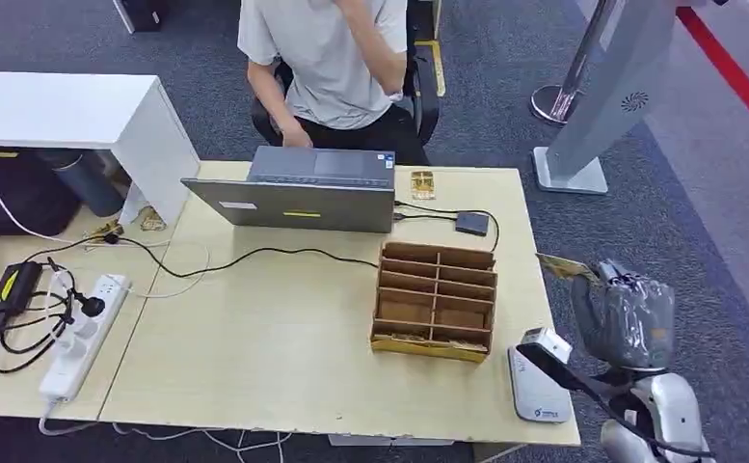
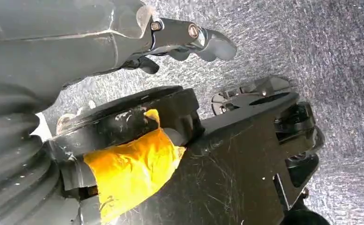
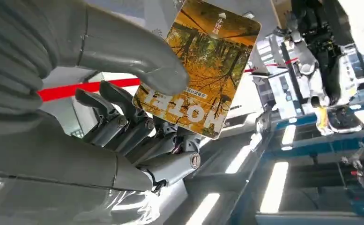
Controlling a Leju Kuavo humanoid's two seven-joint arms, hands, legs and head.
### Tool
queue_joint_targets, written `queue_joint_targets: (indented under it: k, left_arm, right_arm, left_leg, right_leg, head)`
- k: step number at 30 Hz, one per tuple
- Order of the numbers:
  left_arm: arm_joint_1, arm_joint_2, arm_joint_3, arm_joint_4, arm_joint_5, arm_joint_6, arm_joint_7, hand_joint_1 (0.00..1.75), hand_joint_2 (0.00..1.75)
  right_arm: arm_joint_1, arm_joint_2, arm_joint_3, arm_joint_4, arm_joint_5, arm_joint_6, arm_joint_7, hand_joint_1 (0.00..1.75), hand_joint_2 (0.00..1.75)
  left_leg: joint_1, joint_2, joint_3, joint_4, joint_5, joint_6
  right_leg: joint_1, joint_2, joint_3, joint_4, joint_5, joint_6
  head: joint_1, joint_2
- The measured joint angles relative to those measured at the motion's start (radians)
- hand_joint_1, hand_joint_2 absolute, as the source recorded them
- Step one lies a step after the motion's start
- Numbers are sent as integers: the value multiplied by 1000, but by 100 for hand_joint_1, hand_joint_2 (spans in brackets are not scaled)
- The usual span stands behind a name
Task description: Pass the card to the sensor for recognition and then transmit it.
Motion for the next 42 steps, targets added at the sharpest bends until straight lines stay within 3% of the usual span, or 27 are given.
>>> queue_joint_targets:
  k: [5,12,17,33,42]
  left_arm:
    - [2,-2,23,0,5,3,4,0,175]
    - [1,-5,34,0,5,6,6,0,175]
    - [1,-7,39,0,-1,1,12,0,175]
    - [-1,-8,58,0,-22,-8,24,0,175]
    - [-5,-8,65,0,-40,-6,34,0,175]
  right_arm:
    - [147,0,-40,-108,40,-35,-32,175,175]
    - [204,0,-61,-159,68,-38,-33,175,175]
    - [260,5,-57,-162,188,-38,11,175,175]
    - [311,103,-72,3,401,-38,74,175,175]
    - [295,172,-183,169,395,-40,8,175,175]
  left_leg:
    - [0,0,-1,0,0,0]
    - [0,1,0,0,0,0]
    - [0,1,0,0,0,0]
    - [0,1,0,0,0,0]
    - [0,1,0,0,0,0]
  right_leg:
    - [0,1,0,0,-1,0]
    - [0,1,0,0,-1,0]
    - [0,1,0,0,-1,0]
    - [0,1,0,0,-1,0]
    - [0,1,0,0,-1,0]
  head:
    - [-1,0]
    - [0,0]
    - [0,0]
    - [0,0]
    - [0,0]
